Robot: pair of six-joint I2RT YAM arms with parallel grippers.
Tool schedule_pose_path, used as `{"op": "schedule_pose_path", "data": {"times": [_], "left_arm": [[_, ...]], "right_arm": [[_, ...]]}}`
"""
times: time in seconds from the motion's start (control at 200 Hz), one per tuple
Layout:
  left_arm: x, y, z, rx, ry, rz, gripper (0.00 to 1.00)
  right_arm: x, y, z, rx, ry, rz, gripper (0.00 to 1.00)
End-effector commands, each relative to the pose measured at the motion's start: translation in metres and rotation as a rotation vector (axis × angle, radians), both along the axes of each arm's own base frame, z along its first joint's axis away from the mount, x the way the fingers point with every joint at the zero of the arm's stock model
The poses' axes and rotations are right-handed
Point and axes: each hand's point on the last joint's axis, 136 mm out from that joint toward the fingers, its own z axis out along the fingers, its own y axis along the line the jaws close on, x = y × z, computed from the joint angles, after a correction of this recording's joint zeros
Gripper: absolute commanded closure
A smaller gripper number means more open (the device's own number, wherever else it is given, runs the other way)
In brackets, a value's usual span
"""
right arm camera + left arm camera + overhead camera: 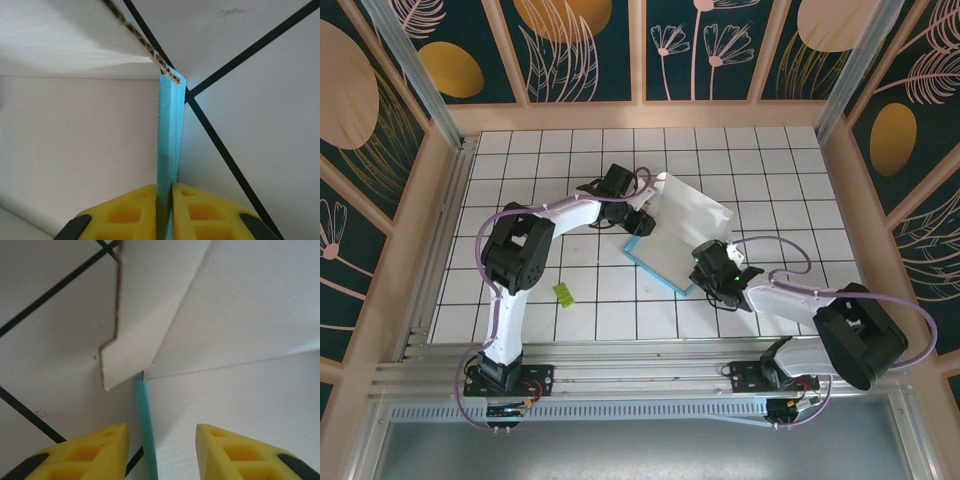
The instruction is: Fold the paper box
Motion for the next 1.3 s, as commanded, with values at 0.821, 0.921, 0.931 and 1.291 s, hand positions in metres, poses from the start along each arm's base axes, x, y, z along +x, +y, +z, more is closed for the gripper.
{"op": "schedule_pose_path", "data": {"times": [0.821, 0.921, 0.931, 1.291], "left_arm": [[-0.039, 0.042, -0.002, 0.121, 0.175, 0.192, 0.68], [-0.04, 0.044, -0.005, 0.137, 0.174, 0.193, 0.7], [-0.04, 0.044, -0.006, 0.139, 0.174, 0.192, 0.7], [-0.04, 0.046, -0.013, 0.237, 0.121, 0.186, 0.86]], "right_arm": [[0.011, -0.009, 0.001, -0.108, -0.012, 0.012, 0.83], [0.011, -0.009, 0.001, -0.11, -0.012, 0.013, 0.83], [0.011, -0.009, 0.001, -0.109, -0.013, 0.012, 0.83], [0.014, -0.008, 0.005, -0.111, -0.021, 0.017, 0.83]]}}
